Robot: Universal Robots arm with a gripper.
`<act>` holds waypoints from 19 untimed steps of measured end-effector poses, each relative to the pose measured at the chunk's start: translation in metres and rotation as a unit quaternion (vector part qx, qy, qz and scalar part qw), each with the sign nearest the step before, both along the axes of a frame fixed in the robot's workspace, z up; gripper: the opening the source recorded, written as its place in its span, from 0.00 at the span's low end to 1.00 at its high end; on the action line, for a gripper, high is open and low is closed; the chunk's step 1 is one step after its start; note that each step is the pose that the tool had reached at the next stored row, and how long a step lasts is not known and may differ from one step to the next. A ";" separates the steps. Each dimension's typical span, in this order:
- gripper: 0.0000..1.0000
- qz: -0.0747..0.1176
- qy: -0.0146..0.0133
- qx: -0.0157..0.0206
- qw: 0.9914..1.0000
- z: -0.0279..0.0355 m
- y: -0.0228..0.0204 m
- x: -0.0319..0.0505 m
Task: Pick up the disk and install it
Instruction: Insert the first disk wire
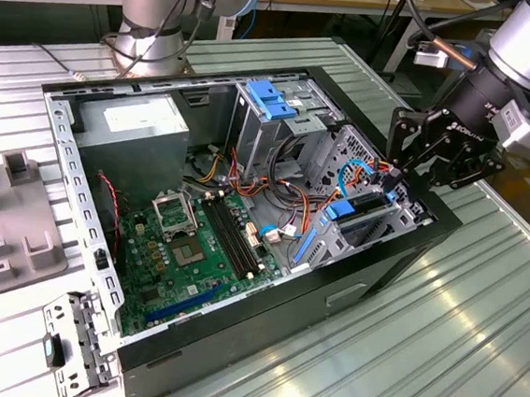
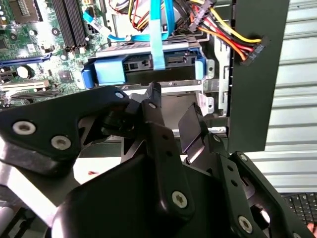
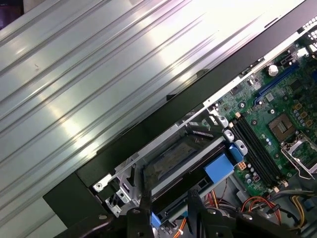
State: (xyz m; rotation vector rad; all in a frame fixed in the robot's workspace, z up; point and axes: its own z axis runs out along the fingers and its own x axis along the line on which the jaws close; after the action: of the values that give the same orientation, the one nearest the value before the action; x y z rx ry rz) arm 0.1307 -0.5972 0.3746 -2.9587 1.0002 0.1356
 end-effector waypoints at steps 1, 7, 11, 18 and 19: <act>0.42 0.000 0.000 0.000 1.000 0.0000 0.0000 0.0016; 0.42 0.000 0.000 0.000 1.000 -0.0001 0.0000 0.0167; 0.42 0.000 0.000 0.000 1.000 -0.0001 0.0000 0.0283; 0.42 0.000 0.000 0.000 1.000 -0.0002 0.0006 0.0476; 0.42 0.000 0.000 0.000 1.000 -0.0002 0.0008 0.0510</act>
State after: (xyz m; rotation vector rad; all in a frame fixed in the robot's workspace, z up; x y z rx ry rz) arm 0.1817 -0.5964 0.3744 -2.9586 1.0000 0.1356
